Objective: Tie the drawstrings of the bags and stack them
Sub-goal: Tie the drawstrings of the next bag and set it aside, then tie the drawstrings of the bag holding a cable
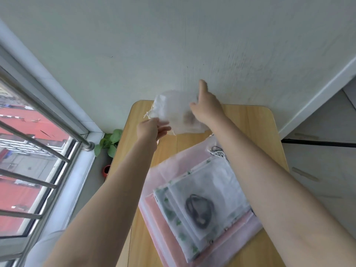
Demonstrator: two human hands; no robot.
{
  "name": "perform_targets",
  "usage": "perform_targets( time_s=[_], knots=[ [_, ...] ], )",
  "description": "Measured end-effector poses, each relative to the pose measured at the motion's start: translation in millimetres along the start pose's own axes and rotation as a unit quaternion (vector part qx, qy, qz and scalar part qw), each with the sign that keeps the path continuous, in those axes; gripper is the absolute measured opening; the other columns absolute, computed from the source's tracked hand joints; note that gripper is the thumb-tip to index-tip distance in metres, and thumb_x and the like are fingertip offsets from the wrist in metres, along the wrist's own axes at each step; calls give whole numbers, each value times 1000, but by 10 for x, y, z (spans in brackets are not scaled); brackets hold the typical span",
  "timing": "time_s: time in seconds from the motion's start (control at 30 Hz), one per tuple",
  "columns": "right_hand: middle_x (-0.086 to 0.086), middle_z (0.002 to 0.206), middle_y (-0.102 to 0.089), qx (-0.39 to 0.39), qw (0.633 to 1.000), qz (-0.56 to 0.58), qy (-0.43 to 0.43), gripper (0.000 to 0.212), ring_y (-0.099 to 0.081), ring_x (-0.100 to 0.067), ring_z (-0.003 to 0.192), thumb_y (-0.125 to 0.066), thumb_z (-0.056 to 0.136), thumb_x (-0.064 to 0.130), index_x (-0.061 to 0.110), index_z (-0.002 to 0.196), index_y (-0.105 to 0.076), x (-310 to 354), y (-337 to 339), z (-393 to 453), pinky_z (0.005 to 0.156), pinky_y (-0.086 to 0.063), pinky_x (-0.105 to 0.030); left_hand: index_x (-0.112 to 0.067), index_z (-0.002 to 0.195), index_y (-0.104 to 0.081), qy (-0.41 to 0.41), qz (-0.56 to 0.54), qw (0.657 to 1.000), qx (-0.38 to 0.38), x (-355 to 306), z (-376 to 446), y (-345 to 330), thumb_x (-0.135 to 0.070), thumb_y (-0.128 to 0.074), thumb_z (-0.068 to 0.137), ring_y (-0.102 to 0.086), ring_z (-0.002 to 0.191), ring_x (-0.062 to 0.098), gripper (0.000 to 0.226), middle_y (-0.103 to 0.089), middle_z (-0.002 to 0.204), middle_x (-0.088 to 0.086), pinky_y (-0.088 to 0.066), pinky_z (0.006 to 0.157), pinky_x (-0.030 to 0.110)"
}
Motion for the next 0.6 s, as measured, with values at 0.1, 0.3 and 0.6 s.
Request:
perform_targets(
  time_s=[0.1, 0.3, 0.6],
  knots=[
    [-13, 123, -56, 79, 995, -37, 41, 43, -59, -31, 106, -50, 96, 18, 12, 138, -41, 42, -522, 49, 80, -48, -35, -9, 130, -45, -65, 186, 978, -65, -113, 138, 22, -8, -51, 87, -65, 70, 20, 43, -59, 106, 3, -46, 53, 28],
    [-12, 140, -46, 228, 970, -72, 47, 52, -42, -32, 132, -49, 95, 21, 17, 145, -36, -76, -1249, -123, 99, -46, -43, -27, 130, -58, -435, 608, 663, -35, -341, -27, -478, -3, -50, 78, -39, 127, 26, 57, -43, 141, 2, -32, 97, 37],
    [-7, 127, -51, 126, 992, -13, -6, 27, -54, -26, 111, -49, 94, 17, 15, 118, -59, -266, -678, -438, 94, -47, -40, -21, 142, -42, -362, 614, 702, -16, -147, -233, -368, -23, -56, 85, -23, 143, 33, 59, -29, 153, 14, -22, 114, 48]
  ],
)
Point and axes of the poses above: each hand's wrist, its own z-axis towards the middle knuckle, its own y-axis out of the back of the hand, x = y × z, the point moved 9 cm from there along z, towards the middle knuckle
